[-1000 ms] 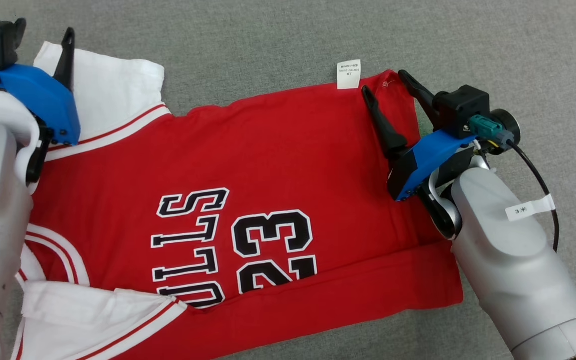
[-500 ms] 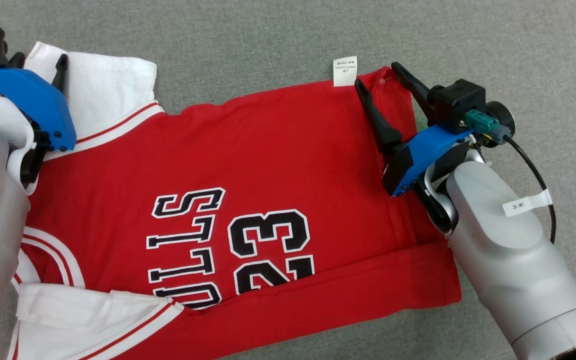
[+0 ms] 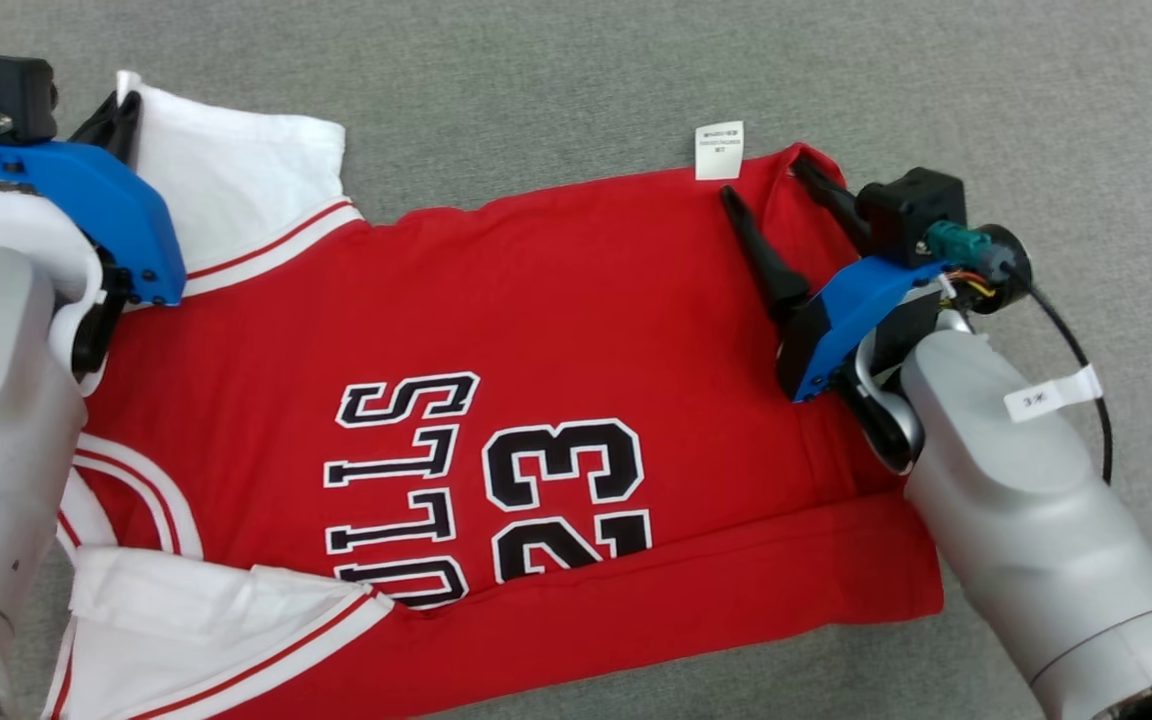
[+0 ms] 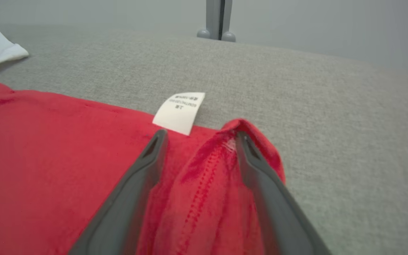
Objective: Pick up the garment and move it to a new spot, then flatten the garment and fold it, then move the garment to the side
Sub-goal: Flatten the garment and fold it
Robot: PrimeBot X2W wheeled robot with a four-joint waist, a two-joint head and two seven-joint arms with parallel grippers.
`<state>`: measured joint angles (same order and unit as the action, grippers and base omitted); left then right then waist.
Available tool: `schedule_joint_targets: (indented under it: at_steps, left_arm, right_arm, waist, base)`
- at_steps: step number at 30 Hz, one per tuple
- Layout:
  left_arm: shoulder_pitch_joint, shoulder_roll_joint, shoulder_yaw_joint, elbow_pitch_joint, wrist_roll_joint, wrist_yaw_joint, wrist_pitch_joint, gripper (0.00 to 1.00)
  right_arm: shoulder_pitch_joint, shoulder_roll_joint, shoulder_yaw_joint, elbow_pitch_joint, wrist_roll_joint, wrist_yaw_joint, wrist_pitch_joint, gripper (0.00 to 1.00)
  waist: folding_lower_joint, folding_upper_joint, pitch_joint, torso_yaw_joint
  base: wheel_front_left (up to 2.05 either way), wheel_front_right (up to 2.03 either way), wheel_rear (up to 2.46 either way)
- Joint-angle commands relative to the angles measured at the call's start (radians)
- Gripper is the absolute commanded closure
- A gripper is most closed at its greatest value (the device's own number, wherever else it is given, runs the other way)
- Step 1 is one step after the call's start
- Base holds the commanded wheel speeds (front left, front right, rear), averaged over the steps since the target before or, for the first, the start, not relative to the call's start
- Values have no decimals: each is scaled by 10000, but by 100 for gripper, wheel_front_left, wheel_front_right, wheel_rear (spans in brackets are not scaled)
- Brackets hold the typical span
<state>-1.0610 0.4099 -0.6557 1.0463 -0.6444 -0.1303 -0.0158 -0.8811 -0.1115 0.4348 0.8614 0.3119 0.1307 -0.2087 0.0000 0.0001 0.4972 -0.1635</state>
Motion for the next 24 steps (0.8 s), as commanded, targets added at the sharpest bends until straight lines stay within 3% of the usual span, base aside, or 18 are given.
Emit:
schedule_joint_targets:
  at_steps: [1,10,11,12,13,14,24]
  left_arm:
    - [-186,-38,-117,-80,-65,-1,-145,100]
    - [-400,-212,-833,-335,-351,-1,-791,100]
    - [-417,-216,-893,-346,-378,-1,-857,100]
    - [-440,-214,-940,-357,-427,-1,-928,100]
    - [-471,-203,-985,-371,-446,-1,-1008,100]
    - [-482,-198,-1041,-377,-489,-1,-1068,100]
    - [73,-111,-1265,-573,-915,-1,-2091,100]
  right_arm:
    - [-253,-129,-129,184,91,1,142,0]
    - [-716,-127,-873,1215,-77,1,521,0]
    - [-774,-110,-959,1335,-81,1,544,8]
    - [-838,-107,-1061,1427,-94,1,510,50]
    - [-891,-110,-1152,1535,-143,1,471,83]
    - [-926,-102,-1218,1654,-213,1,446,100]
    - [-528,87,-1462,2000,-299,1,-299,100]
  waist:
    - [0,-1,15,89]
    - [0,-1,27,501]
    - [0,-1,24,531]
    - [0,-1,24,554]
    - [0,-1,22,570]
    - [0,-1,14,584]
    - [0,-1,-632,630]
  base:
    - [0,0,0]
    - [0,0,0]
    - [0,0,0]
    - [0,0,0]
    - [0,0,0]
    - [0,0,0]
    - [0,0,0]
